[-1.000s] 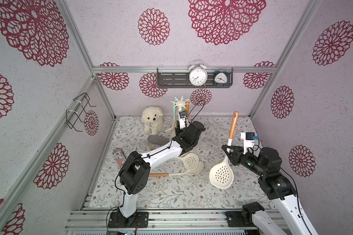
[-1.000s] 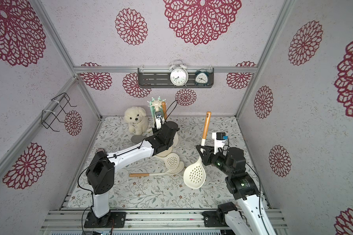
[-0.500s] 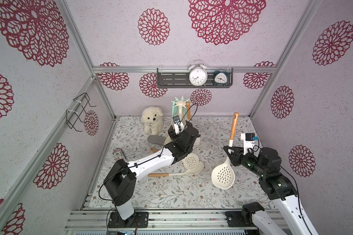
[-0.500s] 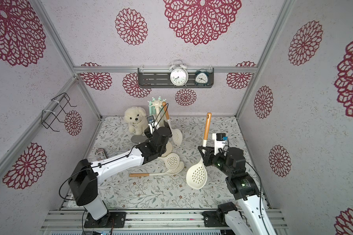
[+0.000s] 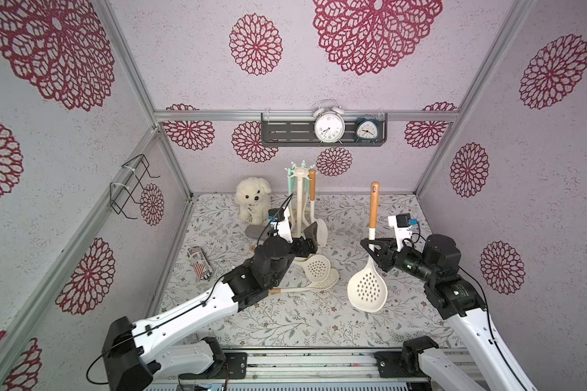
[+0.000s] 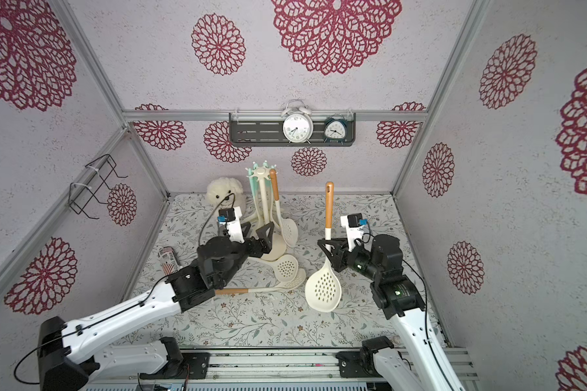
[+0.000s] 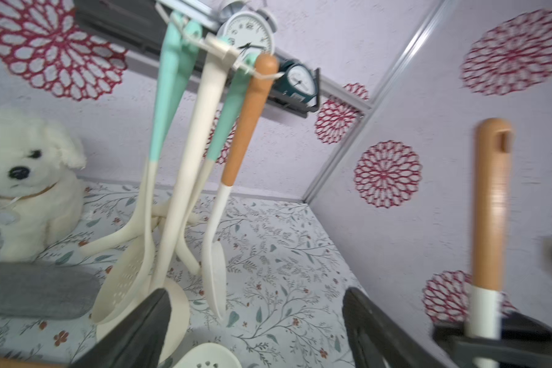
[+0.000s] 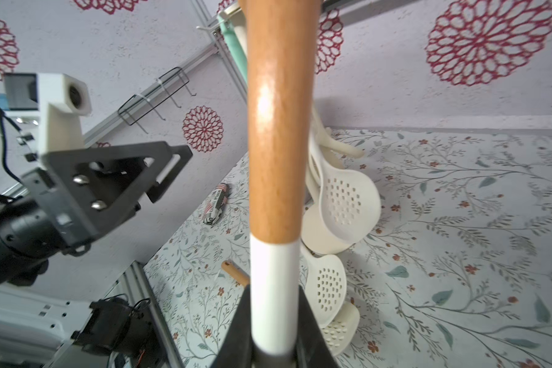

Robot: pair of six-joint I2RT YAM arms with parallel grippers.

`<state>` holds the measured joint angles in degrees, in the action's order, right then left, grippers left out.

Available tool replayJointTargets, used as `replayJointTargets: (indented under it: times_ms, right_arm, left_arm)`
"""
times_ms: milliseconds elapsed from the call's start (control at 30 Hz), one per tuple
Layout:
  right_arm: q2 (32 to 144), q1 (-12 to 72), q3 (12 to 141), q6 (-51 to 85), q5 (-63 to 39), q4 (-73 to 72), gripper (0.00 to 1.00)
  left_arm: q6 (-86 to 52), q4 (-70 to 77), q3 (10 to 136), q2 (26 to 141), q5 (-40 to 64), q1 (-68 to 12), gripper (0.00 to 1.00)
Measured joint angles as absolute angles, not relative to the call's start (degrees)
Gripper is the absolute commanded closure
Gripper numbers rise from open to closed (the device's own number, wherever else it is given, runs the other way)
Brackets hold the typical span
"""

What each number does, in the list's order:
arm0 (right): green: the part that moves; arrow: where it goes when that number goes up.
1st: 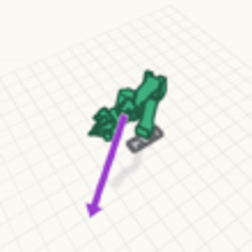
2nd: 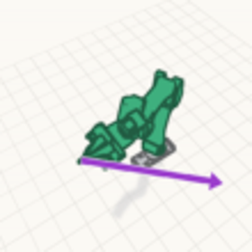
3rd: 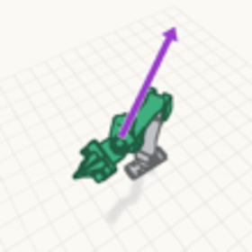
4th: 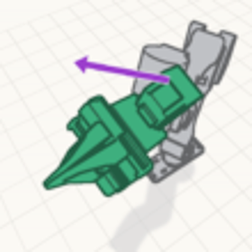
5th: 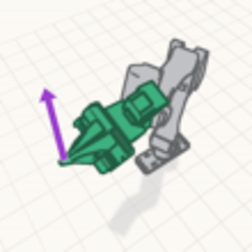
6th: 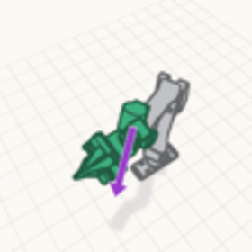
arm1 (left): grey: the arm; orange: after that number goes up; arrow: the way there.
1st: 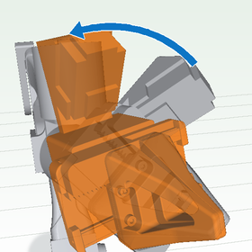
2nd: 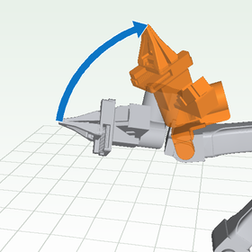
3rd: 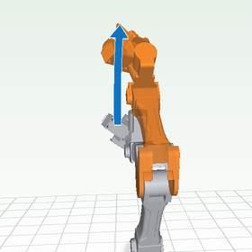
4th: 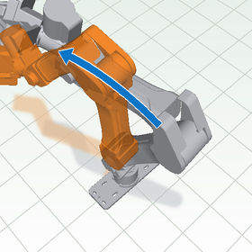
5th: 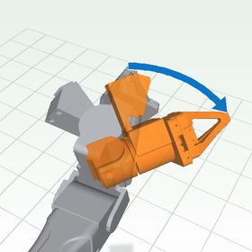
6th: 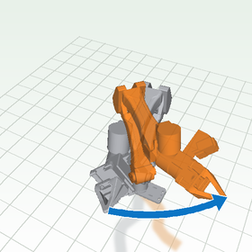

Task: Hang the skimmer on the kitchen utensil rack
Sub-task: Adjust the skimmer.

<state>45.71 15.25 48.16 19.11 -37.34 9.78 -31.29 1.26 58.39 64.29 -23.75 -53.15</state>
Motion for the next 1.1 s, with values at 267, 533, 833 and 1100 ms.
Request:
replayJointTargets:
  times_ms: [267,533,833,1100]
  right_arm:
    - [51.99,18.13,48.23,23.73,-48.25,-5.52,1.0]
    - [58.59,29.47,53.17,24.32,-48.27,-10.5,1.0]
    - [61.36,36.03,54.11,25.17,-48.9,-14.55,1.0]
    - [61.78,38.65,54.11,25.32,-50.65,-15.14,1.0]
  left_arm:
    - [-29.39,-9.63,70.52,57.95,5.02,-38.48,0.03]
    - [-32.05,-13.65,77.45,65.45,27.59,-31.81,0.03]
    - [-35.27,-11.4,78.35,69.78,38.65,-31.55,0.03]
    - [-37.26,-6.15,79.94,71.85,42.65,-31.24,0.16]
